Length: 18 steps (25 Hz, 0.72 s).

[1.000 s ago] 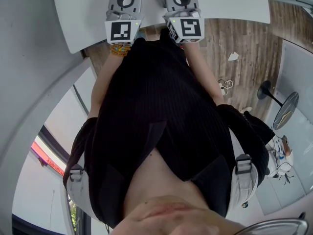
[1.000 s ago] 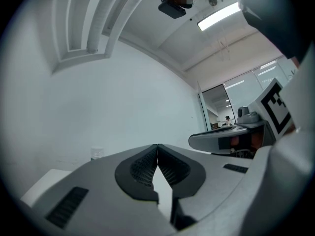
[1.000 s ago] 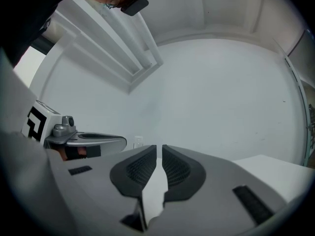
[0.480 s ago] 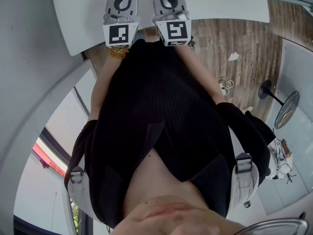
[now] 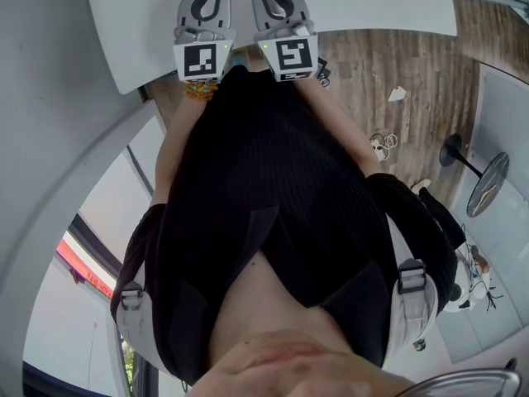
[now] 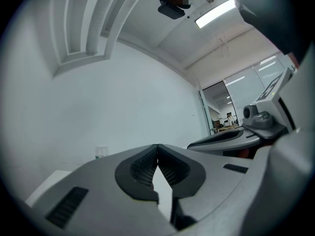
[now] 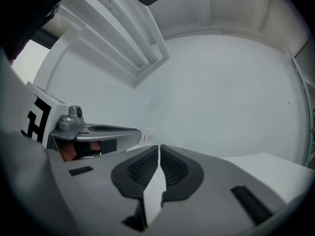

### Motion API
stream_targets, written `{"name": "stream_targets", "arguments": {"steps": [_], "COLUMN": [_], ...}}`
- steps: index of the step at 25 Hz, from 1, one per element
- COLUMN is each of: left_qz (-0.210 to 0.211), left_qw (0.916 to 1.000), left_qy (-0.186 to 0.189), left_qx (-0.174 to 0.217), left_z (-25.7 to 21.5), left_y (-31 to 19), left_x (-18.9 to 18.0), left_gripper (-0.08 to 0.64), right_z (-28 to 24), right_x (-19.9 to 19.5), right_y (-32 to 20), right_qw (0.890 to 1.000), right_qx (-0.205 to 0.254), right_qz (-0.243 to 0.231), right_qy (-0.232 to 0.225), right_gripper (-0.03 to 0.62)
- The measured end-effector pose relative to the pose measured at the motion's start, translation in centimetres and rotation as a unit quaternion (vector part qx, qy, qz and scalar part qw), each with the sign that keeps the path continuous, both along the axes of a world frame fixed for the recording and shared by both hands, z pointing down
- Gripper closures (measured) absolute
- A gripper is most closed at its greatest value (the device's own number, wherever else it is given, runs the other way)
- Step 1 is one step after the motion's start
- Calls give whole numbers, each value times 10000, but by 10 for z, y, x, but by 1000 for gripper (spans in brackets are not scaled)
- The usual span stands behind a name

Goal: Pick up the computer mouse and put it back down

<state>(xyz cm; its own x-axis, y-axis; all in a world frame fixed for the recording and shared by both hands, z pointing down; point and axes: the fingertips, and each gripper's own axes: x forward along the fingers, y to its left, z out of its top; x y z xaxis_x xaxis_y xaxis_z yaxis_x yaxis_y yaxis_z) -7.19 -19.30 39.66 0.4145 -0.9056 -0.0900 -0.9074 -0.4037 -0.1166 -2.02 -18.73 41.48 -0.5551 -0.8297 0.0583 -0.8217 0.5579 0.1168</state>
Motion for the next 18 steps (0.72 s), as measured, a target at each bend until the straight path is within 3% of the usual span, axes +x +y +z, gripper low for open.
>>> {"name": "stream_targets", "arguments": {"steps": [18], "left_qz": [-120], "left_qw": [9999], "left_qy": [42], "left_qx": [-73], "left_z": [3], "left_y": [-1], "left_x": [-8], "left_gripper": [546], "right_z": [11], "right_x": [-8], "right_y": [-2], "right_qw": [9997], "right_qx": [-187], "right_qz": [-141], "right_qy": [8], "right_gripper": [557]}}
